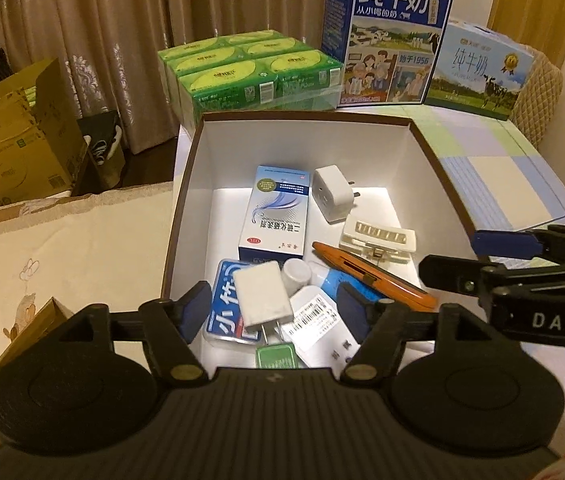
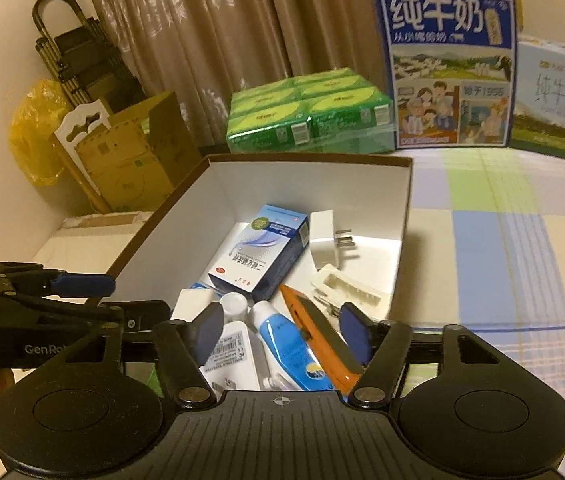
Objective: Organize rigid objects
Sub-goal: 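Release the white plug with the left tool while the right tool drops the knife, then withdraw both open tools away from the brown box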
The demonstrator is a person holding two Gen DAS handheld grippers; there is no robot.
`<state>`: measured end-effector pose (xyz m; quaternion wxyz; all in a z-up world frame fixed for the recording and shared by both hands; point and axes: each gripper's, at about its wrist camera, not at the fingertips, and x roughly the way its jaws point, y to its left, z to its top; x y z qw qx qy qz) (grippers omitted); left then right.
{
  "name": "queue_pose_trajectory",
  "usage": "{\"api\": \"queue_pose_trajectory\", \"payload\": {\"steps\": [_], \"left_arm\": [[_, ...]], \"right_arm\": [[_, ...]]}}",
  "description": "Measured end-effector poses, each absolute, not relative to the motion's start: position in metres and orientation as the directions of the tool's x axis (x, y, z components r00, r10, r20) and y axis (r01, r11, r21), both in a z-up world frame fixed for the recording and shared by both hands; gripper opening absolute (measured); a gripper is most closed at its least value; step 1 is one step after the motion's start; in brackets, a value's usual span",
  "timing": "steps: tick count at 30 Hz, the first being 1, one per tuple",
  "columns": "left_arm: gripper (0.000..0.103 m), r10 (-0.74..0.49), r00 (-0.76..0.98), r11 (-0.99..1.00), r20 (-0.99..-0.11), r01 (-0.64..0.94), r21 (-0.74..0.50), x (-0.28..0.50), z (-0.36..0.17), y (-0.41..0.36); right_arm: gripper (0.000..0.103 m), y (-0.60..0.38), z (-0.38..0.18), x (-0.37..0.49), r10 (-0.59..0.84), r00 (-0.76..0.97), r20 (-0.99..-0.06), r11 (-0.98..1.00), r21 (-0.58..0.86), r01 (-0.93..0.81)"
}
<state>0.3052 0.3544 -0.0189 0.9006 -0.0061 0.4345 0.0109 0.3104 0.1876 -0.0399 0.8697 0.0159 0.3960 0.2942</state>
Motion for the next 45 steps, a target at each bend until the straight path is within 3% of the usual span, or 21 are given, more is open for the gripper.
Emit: {"api": "queue_pose_trajectory", "payload": {"steps": [8, 33, 45], "left_arm": [[0.072, 0.037, 0.650, 0.998, -0.759, -0.064, -0.006, 0.264, -0.002, 0.333], [0.071, 0.032, 0.653, 0.991, -0.757, -0.117, -0.060, 0.130, 0.019, 0.175], [0.070, -0.019, 0.635, 0.995, -0.772, -0.061, -0.075, 0.092, 0.013, 0.101]], "right_arm": [[0.074, 0.160, -0.021, 0.279, 0.541, 0.528, -0.655, 0.819, 0.266, -0.509], [0.078, -0.005, -0.003, 0.174, 0.523, 0.481, -0.704, 0.815, 0.249, -0.523], [0.078, -0.085, 0.002, 0.128, 0.482, 0.477, -0.735, 0.843, 0.240, -0.481]]}}
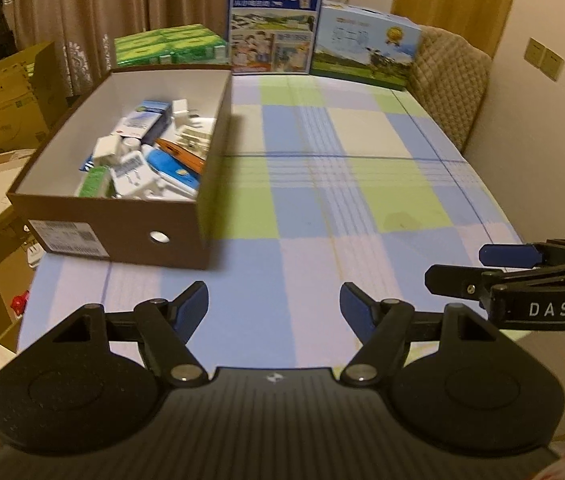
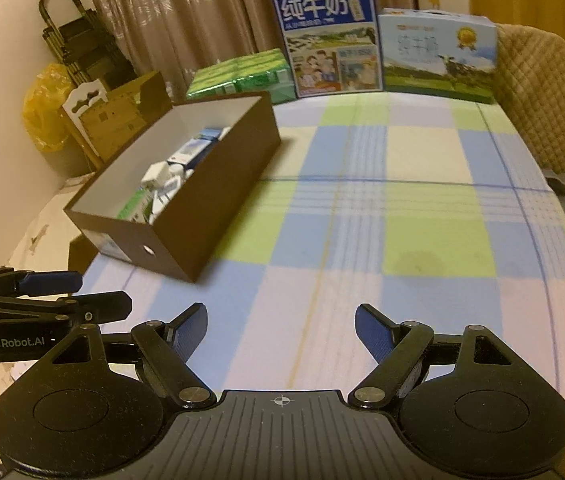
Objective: Organize rigid objects
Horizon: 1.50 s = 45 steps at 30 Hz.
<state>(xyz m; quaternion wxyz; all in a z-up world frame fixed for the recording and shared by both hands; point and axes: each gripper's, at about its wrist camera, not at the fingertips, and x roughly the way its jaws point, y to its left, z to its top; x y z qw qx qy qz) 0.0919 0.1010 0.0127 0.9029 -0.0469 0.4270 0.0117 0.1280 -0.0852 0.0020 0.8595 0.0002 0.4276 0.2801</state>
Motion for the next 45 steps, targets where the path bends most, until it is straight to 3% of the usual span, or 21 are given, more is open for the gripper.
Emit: {"api": "queue_pose_trajectory", "payload": {"steps": [18, 45], "left_arm": [[0.070, -0.043, 0.630, 0.997, -0.776, -0.024, -0.075, 0.064, 0.009, 0.050], [0.070, -0.034, 0.640, 0.997, -0.768, -0.032, -0.071, 0.060, 0.013, 0.045]], "right_arm": [[0.078, -0.148, 0.003, 0.091, 0.430, 0.502, -0.750, 0.878, 0.218, -0.427], [0.078, -0.155, 0.004, 0.087, 0.433, 0.505, -0.746, 0.876, 0.216, -0.431]]}}
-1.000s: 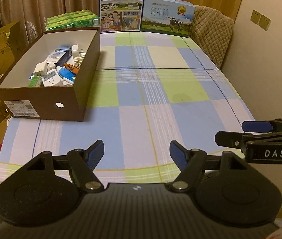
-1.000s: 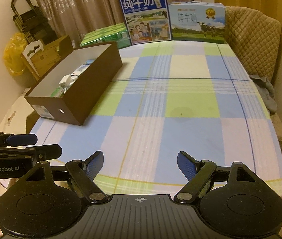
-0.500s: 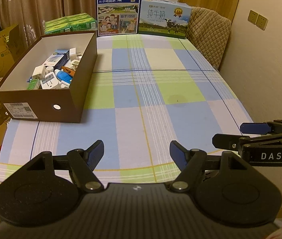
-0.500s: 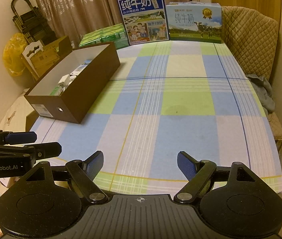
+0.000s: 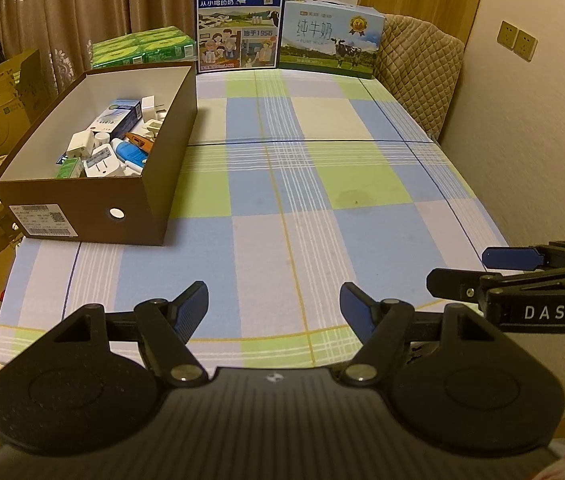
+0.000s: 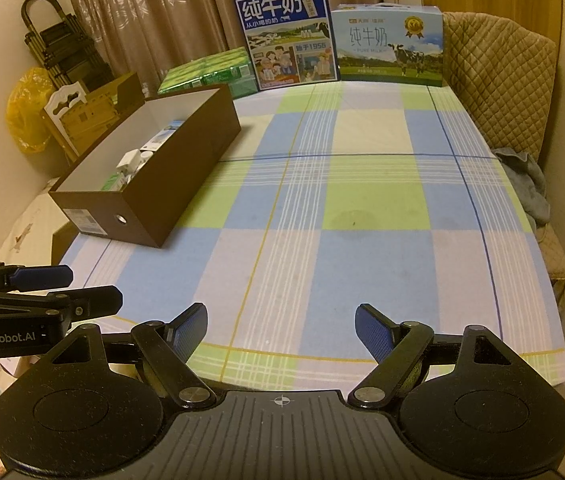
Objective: Organize rigid objects
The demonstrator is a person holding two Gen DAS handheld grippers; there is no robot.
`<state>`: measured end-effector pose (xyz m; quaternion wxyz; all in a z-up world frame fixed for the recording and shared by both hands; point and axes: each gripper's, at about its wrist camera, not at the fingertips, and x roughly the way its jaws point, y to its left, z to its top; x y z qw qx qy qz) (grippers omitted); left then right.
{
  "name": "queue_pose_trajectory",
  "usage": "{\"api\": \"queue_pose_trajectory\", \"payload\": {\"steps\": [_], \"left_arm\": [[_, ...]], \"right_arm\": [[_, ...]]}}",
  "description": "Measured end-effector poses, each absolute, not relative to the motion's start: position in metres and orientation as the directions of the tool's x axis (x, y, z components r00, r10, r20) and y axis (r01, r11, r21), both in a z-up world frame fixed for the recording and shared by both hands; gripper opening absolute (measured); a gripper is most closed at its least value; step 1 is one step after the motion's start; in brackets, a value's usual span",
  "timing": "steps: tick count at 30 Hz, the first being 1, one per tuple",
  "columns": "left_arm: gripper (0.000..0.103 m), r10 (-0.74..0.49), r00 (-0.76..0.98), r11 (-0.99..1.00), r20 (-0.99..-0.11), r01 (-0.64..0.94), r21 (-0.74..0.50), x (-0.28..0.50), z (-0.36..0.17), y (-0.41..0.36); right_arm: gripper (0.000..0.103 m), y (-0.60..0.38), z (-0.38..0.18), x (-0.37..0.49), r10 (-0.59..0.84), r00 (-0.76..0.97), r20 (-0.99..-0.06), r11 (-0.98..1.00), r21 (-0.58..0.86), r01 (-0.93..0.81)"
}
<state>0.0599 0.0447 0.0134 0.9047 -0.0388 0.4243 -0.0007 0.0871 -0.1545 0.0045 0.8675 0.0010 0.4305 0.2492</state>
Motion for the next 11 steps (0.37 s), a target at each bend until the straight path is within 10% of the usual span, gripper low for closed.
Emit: {"api": "queue_pose_trajectory", "payload": {"steps": [11], "left_arm": [[0.069, -0.018, 0.647, 0.997, -0.762, -0.046, -0.063, 0.0577, 0.0136, 0.0467]], "right_arm": [[0.078, -0.1546, 0.0037, 0.0851, 0.437, 0.501, -0.747, 0.874, 0.221, -0.433]]}}
